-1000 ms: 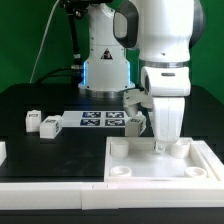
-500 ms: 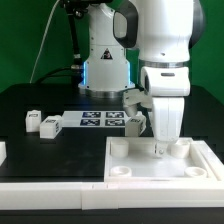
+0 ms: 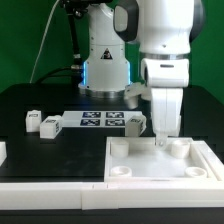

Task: Assemble one leg

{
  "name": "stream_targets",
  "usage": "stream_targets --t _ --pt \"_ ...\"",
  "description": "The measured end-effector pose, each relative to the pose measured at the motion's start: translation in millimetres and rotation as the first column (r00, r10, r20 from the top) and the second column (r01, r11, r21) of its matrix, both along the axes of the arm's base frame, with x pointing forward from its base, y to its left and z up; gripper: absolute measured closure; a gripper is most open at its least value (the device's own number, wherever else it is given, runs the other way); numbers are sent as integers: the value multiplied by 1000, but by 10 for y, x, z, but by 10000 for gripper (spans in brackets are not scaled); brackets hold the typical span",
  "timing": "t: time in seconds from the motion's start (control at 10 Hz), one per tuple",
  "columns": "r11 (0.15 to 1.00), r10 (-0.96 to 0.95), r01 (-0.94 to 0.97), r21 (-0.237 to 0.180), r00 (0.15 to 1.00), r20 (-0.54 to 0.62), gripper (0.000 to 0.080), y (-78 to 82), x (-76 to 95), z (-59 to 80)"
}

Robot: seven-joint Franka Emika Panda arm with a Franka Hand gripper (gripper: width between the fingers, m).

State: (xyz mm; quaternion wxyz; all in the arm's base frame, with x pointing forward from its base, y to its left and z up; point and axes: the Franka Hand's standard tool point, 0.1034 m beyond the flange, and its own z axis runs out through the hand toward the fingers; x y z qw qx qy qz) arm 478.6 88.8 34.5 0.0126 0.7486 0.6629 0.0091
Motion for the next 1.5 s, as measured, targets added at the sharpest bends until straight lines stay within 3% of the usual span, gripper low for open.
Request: stream_targets --t 0.2,0.3,0.6,0.9,1.1,1.5 --pt "997 -72 72 -2 997 12 150 37 -141 169" --pt "995 -101 101 -3 995 10 150 50 -179 190" --pt "987 -163 163 -1 987 4 150 36 -180 147" --pt "885 -466 466 14 885 -1 150 49 -188 143" --pt "713 -700 701 27 713 -24 150 71 -297 93" --pt "191 -978 982 13 191 -83 150 135 -388 59"
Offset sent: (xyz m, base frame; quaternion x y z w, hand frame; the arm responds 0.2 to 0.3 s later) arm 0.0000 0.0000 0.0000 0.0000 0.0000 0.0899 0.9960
